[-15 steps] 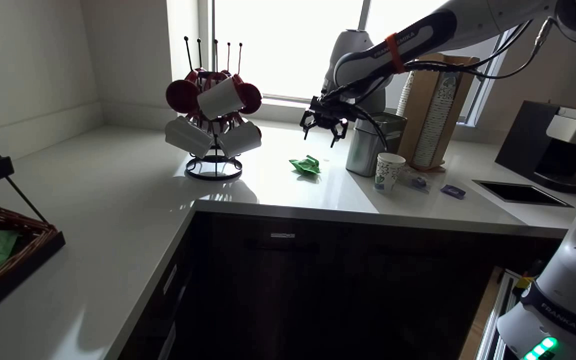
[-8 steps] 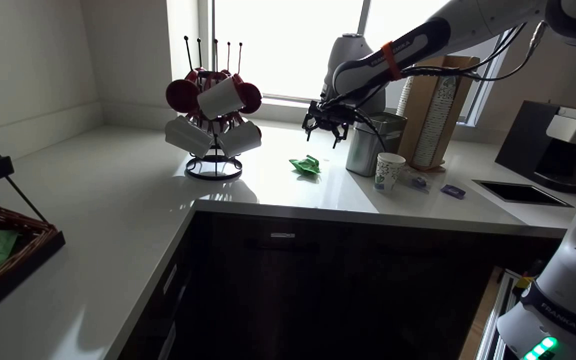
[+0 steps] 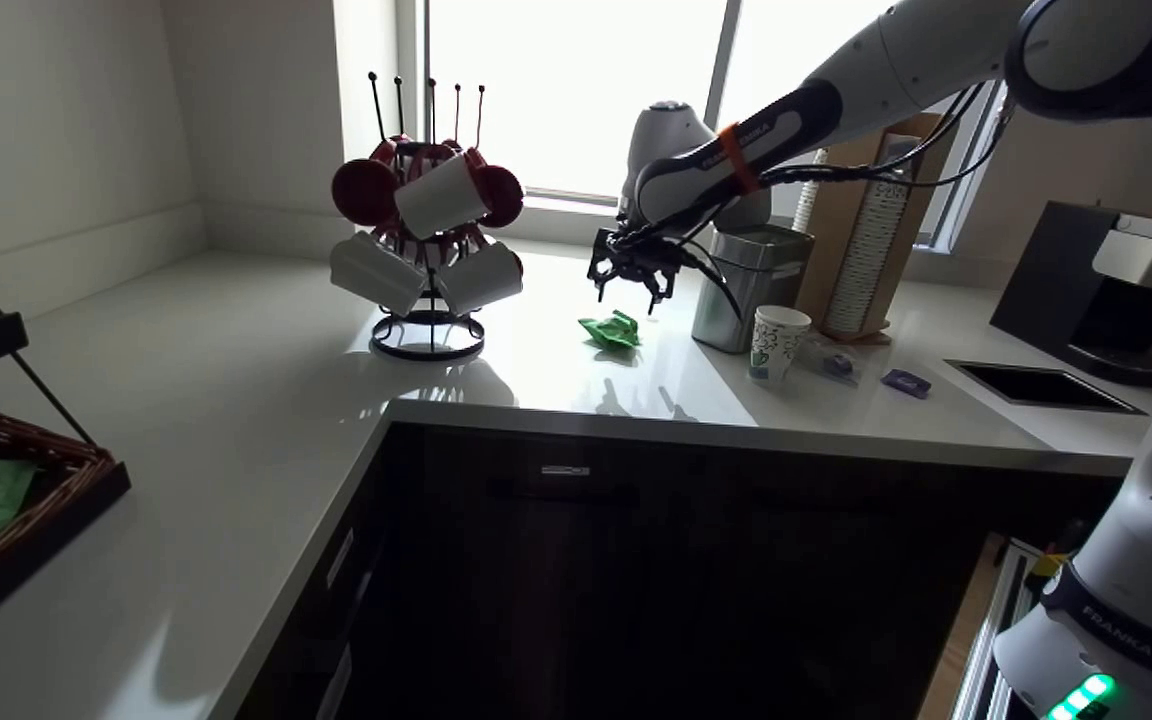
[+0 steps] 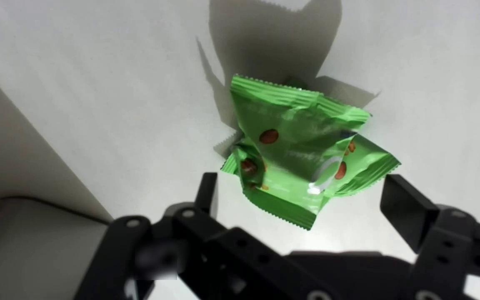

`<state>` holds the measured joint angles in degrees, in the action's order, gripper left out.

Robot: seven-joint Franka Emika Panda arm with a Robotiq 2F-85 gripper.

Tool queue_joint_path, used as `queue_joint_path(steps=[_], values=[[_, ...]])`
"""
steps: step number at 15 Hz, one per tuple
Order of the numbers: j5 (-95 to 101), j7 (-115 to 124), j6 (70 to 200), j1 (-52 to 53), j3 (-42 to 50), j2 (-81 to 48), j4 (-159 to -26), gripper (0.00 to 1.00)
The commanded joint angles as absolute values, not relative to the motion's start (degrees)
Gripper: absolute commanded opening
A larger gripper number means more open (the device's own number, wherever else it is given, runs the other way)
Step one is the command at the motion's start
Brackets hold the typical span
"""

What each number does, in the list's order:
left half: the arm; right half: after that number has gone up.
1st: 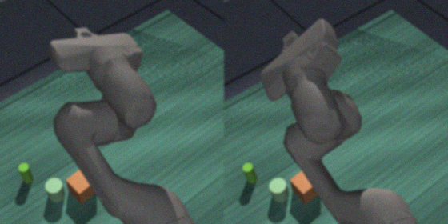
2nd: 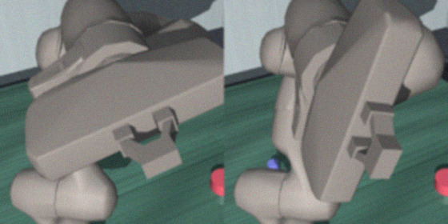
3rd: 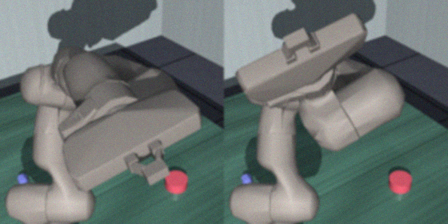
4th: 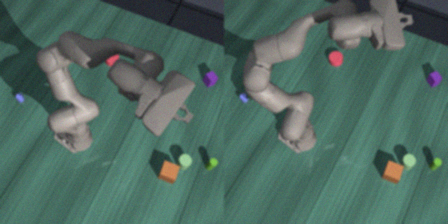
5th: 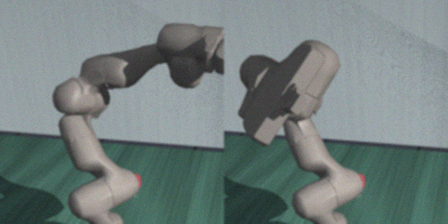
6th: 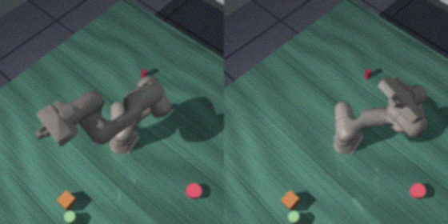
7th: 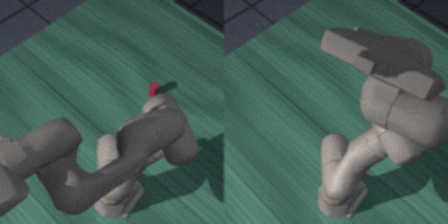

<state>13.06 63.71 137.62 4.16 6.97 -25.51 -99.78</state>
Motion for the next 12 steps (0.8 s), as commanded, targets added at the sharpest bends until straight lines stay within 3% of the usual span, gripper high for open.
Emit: queue_joint_path(steps=[1, 12], values=[[14.84, 66.67, 138.76, 6.49, 9.21, -30.52, -95.41, 1.0], [16.0, 66.86, 141.99, 9.31, 13.28, -39.17, -90.82, 1.0]])
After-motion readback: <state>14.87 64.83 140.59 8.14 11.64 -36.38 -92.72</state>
